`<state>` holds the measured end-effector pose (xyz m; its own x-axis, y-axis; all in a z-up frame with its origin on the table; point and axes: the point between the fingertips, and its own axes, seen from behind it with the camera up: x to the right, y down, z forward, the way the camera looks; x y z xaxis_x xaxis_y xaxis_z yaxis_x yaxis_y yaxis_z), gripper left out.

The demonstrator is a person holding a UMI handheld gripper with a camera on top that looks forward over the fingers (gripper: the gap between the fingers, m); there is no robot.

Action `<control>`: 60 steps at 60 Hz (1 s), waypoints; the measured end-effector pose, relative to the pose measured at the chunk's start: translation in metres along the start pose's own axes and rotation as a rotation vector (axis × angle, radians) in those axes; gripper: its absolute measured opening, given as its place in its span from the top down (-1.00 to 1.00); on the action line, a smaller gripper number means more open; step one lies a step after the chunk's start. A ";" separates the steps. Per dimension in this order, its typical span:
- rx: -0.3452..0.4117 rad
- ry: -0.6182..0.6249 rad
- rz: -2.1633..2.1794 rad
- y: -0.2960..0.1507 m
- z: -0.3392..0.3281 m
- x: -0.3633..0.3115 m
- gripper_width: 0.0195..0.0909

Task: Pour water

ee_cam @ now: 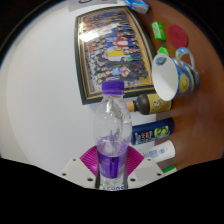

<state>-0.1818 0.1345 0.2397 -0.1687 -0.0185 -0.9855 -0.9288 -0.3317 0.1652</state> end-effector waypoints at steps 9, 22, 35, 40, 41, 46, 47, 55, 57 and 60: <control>0.008 -0.036 0.232 -0.014 0.004 0.015 0.68; -0.039 -0.008 0.306 -0.012 0.008 0.032 0.68; -0.075 0.083 0.024 -0.010 0.008 0.029 0.68; -0.097 0.111 -0.194 -0.014 0.008 0.015 0.68; -0.100 0.115 -0.245 -0.015 0.008 0.011 0.68; -0.097 0.123 -0.530 -0.026 0.006 -0.014 0.69; -0.095 0.122 -0.588 -0.029 0.005 -0.021 0.69; -0.059 0.087 -1.008 -0.050 -0.003 -0.077 0.68; -0.042 0.080 -1.108 -0.057 -0.007 -0.090 0.68; -0.011 0.071 -1.256 -0.069 -0.013 -0.107 0.69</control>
<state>-0.0958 0.1471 0.3332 0.8462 0.2648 -0.4625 -0.4328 -0.1649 -0.8863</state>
